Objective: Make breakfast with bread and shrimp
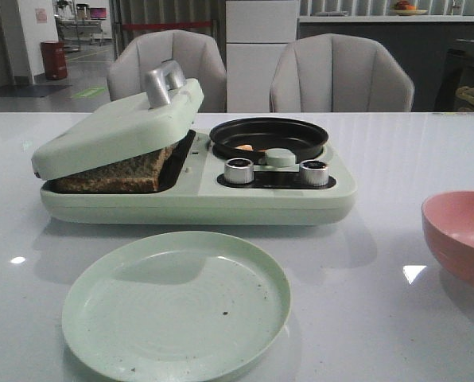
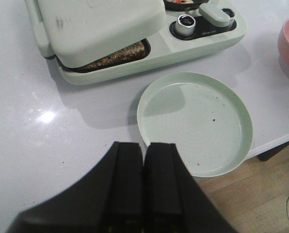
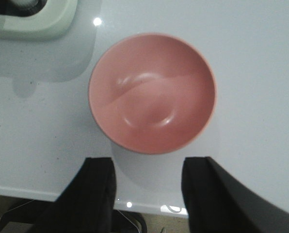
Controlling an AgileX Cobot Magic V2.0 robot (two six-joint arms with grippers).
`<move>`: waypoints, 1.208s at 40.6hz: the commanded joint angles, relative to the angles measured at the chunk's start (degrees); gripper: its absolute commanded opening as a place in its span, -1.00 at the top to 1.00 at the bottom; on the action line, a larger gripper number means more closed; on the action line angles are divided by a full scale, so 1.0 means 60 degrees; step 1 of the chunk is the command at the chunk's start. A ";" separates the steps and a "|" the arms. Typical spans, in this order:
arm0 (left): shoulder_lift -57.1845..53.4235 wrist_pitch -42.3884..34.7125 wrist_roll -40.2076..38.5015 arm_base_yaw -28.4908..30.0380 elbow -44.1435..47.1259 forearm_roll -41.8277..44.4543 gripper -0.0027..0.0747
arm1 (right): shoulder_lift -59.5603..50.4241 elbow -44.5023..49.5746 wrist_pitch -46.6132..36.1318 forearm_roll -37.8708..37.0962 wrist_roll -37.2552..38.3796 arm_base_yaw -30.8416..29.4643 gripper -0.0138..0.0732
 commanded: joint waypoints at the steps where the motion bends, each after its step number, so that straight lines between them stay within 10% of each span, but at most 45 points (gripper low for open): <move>1: 0.0001 -0.0623 -0.0089 -0.0060 -0.0276 0.0005 0.67 | -0.0858 0.0127 -0.0141 0.0007 -0.0052 0.0016 -0.32; 18: 0.0001 -0.0623 -0.0089 -0.0060 -0.0276 0.0005 0.67 | -0.2174 0.0853 0.0290 0.0010 -0.0052 0.0016 -0.31; 49: 0.0001 -0.0669 -0.0089 -0.0060 -0.0276 0.0271 0.67 | -0.2174 0.0878 0.0076 0.0022 -0.0052 0.0016 0.66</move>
